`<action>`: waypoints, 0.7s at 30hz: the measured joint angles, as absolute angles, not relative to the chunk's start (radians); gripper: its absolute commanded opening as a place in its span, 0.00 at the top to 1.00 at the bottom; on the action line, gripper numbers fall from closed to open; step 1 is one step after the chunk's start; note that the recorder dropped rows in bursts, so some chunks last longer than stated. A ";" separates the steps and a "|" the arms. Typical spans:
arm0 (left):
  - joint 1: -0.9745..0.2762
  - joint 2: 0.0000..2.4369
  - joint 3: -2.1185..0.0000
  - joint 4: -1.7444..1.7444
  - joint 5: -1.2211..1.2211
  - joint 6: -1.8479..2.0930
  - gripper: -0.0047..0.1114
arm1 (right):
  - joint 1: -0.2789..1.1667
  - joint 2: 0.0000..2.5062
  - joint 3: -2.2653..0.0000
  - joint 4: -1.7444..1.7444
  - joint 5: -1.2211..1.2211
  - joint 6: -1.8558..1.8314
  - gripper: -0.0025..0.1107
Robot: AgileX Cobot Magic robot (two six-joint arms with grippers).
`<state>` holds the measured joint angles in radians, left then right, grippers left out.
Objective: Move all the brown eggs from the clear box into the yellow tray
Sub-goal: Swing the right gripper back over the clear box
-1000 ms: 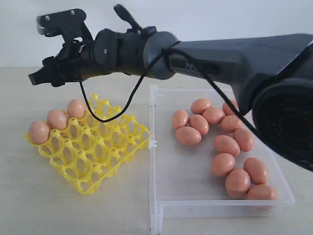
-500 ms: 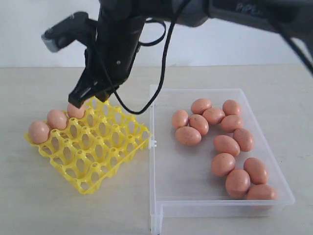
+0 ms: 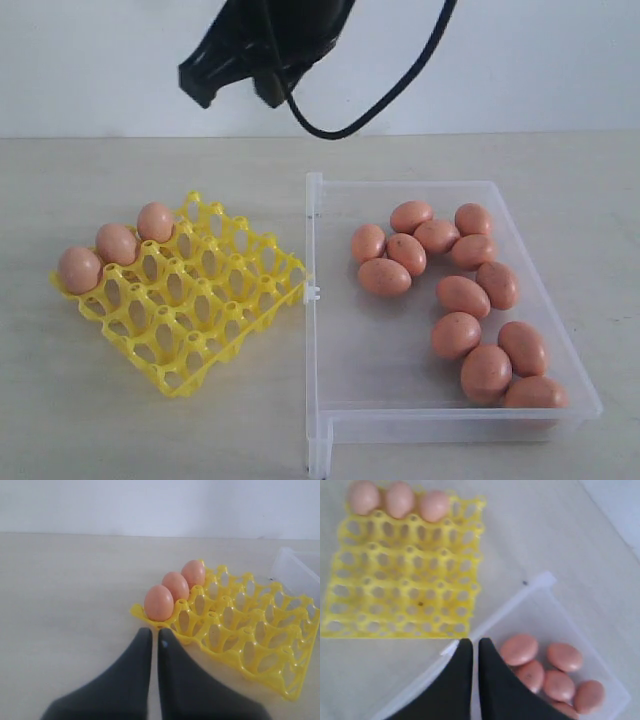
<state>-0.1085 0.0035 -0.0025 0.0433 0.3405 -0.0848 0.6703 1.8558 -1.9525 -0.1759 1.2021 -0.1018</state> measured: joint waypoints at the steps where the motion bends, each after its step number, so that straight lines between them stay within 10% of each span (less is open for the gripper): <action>1: -0.109 0.003 -0.003 0.043 0.340 -0.085 0.92 | 0.670 1.854 -1.949 -0.234 1.209 -0.076 0.98; 21: -0.110 0.003 -0.003 0.043 0.340 -0.085 0.92 | 0.662 1.376 -1.100 -0.903 0.913 0.590 0.98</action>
